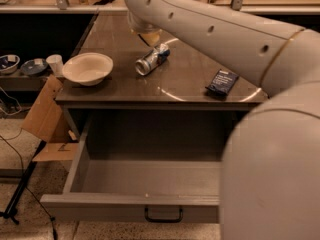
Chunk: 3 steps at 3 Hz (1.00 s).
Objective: Place sponge into top drawer
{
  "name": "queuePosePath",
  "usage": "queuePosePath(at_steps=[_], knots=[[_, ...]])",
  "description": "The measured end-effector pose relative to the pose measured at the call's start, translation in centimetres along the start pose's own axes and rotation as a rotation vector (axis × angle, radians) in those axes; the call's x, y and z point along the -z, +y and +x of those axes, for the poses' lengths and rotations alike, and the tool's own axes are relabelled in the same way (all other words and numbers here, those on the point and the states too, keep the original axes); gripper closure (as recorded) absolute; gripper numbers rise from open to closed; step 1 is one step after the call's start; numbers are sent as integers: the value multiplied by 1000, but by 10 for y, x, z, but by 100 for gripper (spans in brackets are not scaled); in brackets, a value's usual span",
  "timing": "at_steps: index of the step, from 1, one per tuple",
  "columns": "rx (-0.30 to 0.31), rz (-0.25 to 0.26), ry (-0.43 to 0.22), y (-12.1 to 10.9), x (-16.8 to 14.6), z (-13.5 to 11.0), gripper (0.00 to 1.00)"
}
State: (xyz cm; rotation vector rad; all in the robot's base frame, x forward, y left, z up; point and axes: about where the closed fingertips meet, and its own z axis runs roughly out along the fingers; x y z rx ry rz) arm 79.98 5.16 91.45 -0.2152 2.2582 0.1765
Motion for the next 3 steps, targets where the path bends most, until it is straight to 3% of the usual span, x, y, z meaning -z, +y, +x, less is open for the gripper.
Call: queuePosePath(at_steps=[2,3], knots=[[11,-114,-32,-23,72,45,100],[21,-138,-41,-34,102,64,100]])
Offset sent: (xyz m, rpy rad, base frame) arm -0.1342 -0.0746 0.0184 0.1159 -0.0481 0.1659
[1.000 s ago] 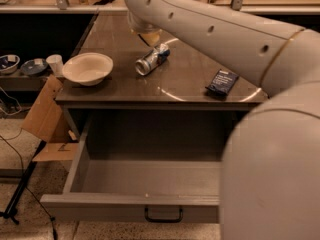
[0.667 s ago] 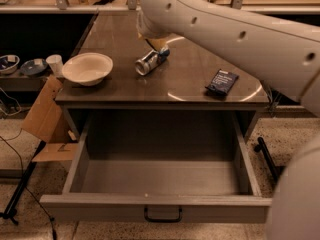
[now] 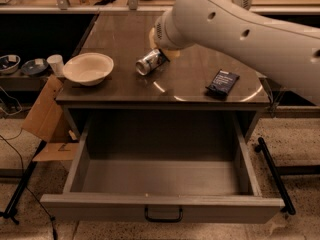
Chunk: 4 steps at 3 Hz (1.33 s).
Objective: Place sponge into top drawer
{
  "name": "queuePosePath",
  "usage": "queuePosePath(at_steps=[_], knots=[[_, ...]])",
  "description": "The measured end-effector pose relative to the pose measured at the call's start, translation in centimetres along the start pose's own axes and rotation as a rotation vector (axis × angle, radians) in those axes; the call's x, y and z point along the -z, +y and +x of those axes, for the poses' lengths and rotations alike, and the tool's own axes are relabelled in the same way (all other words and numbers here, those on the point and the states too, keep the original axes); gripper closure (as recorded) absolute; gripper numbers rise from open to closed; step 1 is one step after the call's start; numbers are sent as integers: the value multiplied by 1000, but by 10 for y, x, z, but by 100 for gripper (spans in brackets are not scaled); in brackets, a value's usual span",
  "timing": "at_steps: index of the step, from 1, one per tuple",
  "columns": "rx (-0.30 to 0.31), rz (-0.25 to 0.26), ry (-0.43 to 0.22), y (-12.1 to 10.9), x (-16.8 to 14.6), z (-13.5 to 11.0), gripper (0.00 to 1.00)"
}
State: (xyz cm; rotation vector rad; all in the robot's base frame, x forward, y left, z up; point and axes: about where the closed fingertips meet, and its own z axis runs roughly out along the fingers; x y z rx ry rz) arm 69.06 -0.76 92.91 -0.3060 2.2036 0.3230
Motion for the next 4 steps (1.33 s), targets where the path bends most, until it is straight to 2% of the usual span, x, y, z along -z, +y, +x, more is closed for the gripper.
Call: queuePosePath(at_steps=[2,3,4], knots=[[-4,-11,40,-6,37,36,100],[-10,-20,82,-12,53,66,100],[-3,-13,158,-30,58,114,100]])
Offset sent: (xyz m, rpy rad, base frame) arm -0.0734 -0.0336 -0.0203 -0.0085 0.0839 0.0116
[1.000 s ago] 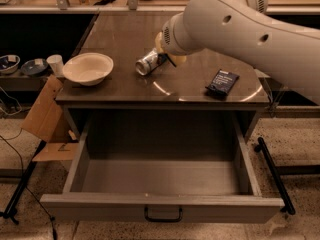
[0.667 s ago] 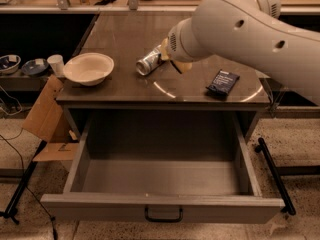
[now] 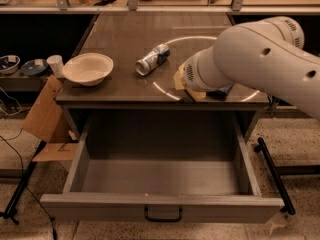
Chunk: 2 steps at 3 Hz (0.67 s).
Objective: Place sponge into top drawer
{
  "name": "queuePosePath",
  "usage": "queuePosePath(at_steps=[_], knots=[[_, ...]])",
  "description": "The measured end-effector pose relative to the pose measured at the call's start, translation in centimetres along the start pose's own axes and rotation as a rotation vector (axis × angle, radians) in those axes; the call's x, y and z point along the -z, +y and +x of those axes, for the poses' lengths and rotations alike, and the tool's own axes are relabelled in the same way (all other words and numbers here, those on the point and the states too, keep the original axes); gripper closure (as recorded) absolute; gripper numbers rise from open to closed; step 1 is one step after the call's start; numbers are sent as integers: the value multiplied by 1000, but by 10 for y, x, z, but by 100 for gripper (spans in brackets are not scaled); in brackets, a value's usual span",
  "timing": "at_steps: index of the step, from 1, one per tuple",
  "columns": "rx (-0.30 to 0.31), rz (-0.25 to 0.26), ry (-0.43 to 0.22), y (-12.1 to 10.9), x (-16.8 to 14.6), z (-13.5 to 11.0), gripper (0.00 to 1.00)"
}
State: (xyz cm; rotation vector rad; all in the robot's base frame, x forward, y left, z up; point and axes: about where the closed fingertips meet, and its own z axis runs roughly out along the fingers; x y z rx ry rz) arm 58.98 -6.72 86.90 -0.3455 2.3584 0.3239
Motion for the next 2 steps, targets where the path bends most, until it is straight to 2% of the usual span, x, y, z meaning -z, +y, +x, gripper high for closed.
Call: queuePosePath(at_steps=[1,2], knots=[[-5,6,37,-11,-5,25,100],[-6,30,38,-18,11,41,100]])
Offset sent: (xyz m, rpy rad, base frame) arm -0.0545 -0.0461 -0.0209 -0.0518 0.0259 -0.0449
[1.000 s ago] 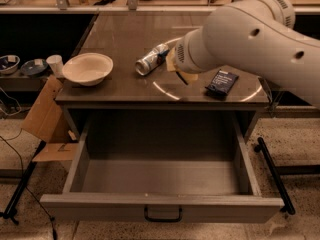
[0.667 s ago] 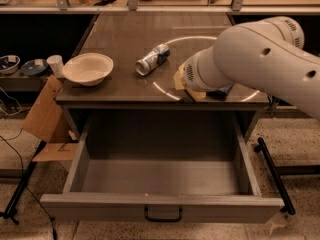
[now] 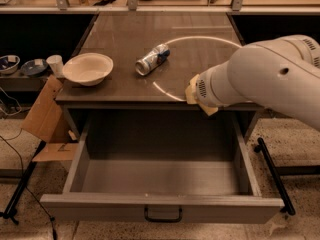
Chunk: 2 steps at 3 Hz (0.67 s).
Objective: Place sponge into top drawer
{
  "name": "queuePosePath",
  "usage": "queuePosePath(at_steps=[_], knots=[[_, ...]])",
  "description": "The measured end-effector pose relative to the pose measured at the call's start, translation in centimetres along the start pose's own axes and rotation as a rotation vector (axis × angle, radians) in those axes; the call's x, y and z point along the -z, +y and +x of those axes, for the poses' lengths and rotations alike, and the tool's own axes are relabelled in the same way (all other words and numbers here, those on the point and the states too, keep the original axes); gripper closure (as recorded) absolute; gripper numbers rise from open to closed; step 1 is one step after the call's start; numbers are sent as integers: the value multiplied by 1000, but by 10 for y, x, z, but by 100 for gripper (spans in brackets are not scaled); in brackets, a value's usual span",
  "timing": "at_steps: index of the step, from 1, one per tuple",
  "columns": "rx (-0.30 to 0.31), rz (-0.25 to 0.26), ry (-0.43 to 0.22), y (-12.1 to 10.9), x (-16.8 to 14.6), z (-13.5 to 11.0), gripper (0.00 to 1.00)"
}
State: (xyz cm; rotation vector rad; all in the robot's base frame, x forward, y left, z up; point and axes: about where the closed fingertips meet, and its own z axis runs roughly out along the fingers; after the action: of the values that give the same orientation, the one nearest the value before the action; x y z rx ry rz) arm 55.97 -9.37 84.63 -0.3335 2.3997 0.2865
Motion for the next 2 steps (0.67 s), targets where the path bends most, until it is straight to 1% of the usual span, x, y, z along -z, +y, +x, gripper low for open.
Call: queuePosePath(at_steps=[1,2], knots=[[-12,33,-28,-6,25,11,100],[-14,50,-37,-12,46,19,100]])
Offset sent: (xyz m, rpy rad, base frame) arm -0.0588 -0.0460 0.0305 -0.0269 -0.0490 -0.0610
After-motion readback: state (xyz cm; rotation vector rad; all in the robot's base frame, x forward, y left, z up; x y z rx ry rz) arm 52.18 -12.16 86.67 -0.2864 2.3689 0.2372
